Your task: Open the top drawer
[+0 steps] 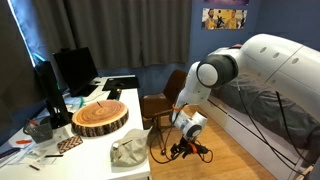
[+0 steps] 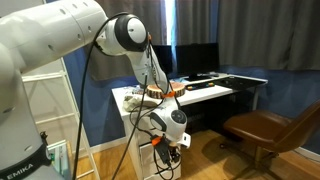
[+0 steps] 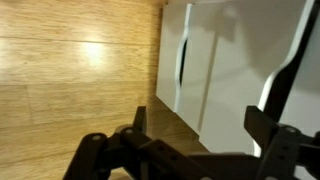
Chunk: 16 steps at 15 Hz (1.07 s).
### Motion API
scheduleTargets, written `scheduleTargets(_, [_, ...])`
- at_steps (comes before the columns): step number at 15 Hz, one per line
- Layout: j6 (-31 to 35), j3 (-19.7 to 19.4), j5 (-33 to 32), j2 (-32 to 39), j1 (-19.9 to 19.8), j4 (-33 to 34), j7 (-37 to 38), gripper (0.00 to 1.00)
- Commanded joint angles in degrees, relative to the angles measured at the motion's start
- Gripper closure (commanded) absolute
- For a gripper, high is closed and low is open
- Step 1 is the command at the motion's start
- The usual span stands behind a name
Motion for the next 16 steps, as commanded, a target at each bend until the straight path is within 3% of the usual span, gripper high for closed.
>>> scheduleTargets(1, [6.26,0.9,-9.49,-0.94,1.27,-0.4,11.44,0.0])
scheduleTargets(2, [4.74,-1.42,-8.69,-0.99,3.88,-0.22,13.24,0.0])
scheduleTargets(9, [1.2,-2.66,-12.33,-6.82,5.62,-1.53,22.7,0.0])
scheduleTargets(10, [3.36,1.73,-16.7,-8.32,1.16,-1.83,23.98,0.0])
scheduleTargets(11, [-1.02,-1.41,-12.97,-9.17,3.7,-1.73,22.68,0.0])
scheduleTargets(12, [-1.69,-0.53,-12.67,-9.82,2.7,-1.44,22.38,0.0])
scheduleTargets(13, [-0.6,4.47,-15.95,-11.09,-2.22,-1.55,22.84,0.0])
scheduleTargets(15, [-2.25,7.46,-14.74,-12.26,-4.96,-1.35,21.67,0.0])
scheduleTargets(16, [-4.76,5.94,-10.77,-12.32,-3.62,-0.99,19.92,0.0])
